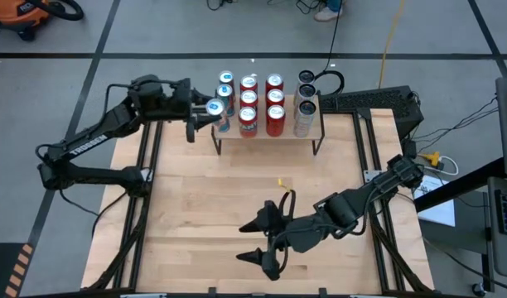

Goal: Place canned beverage on shelf
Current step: Put the blue soda can on the shelf aligned with the other blue soda can

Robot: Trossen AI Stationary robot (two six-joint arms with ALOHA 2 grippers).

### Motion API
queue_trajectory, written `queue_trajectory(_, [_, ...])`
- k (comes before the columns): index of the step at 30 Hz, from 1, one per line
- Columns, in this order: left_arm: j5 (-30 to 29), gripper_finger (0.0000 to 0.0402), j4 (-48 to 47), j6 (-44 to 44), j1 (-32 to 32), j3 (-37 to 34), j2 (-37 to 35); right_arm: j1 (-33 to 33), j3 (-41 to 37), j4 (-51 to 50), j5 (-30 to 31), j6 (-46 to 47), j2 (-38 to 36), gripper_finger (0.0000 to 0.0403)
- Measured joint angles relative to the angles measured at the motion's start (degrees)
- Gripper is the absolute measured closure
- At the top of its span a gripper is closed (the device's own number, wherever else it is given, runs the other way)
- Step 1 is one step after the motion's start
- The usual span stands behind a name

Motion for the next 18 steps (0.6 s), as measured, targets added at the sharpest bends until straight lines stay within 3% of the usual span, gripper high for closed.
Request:
queue_trajectory(9, [6.7, 0.0167, 7.8, 7.0, 3.4, -6.8, 1.4, -0.2, 0.0, -5.8, 0.0, -1.0, -2.0, 0.0078])
queue_trajectory(18, [11.2, 0.0167, 17.5, 7.2, 7.8, -15.0, 2.9, -1.4, 0.0, -9.3, 0.1, -0.4, -3.9, 0.0078])
